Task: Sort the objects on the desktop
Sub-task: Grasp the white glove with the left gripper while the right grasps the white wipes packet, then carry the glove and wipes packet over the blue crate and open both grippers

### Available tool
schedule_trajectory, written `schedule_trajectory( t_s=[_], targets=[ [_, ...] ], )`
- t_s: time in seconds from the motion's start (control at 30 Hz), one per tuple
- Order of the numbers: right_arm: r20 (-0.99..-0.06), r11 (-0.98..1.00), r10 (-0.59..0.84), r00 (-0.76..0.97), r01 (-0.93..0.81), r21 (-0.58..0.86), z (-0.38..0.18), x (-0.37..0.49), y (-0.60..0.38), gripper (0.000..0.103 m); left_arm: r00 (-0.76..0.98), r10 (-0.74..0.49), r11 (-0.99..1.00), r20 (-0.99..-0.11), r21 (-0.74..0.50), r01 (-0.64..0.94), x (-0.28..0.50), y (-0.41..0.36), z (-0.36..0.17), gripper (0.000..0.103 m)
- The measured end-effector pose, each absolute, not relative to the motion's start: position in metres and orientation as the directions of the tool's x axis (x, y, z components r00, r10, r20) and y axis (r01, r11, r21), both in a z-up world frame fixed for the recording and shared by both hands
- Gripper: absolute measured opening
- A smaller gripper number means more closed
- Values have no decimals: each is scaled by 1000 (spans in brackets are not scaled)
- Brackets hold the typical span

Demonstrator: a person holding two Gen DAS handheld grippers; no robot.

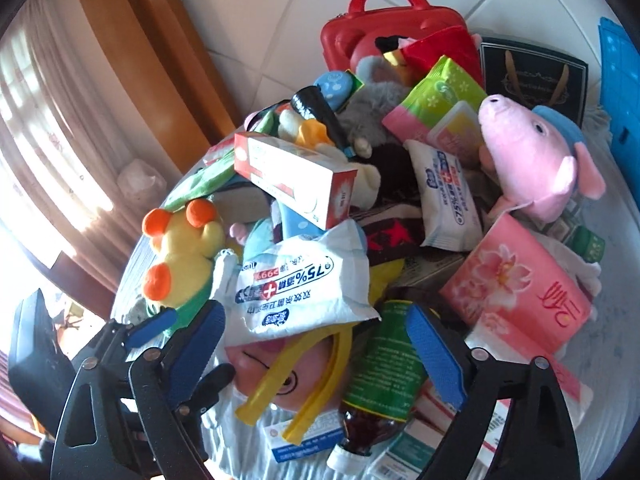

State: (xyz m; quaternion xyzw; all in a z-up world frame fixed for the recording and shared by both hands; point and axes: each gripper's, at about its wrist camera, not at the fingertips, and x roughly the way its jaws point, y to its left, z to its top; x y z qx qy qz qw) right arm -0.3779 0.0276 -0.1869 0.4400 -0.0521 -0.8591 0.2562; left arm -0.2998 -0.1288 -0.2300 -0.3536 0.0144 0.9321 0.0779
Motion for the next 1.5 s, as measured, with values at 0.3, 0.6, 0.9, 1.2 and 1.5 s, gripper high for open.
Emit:
schedule_trajectory(
  t_s=[0.3,0.6,0.9,1.2,1.5],
  targets=[
    [-730,-823,-547,-409,424,378,-204,-392,-1,23,-707,224,-967,-671,-59,-249,-298,-126,-230,40],
    [-694,-825,-540,-477,463,324,-165,-382,-4,9,-687,270,-949,-674,-66,-308,-296,-127,-219,8],
    [-655,-853,-499,-568,456,255,-130,-370,13,9,-719,278,-940,-637,-27,-340,-294,-117,-190,6],
    [-558,-883,-465,-687,400,244,-76,-352,48,9,-779,316,-910,-542,58,-410,-301,-88,-123,6],
    [-456,-960,-277,-846,227,162,-10,-322,124,9,-783,451,-833,-428,112,-541,-322,-15,-58,6]
  ],
)
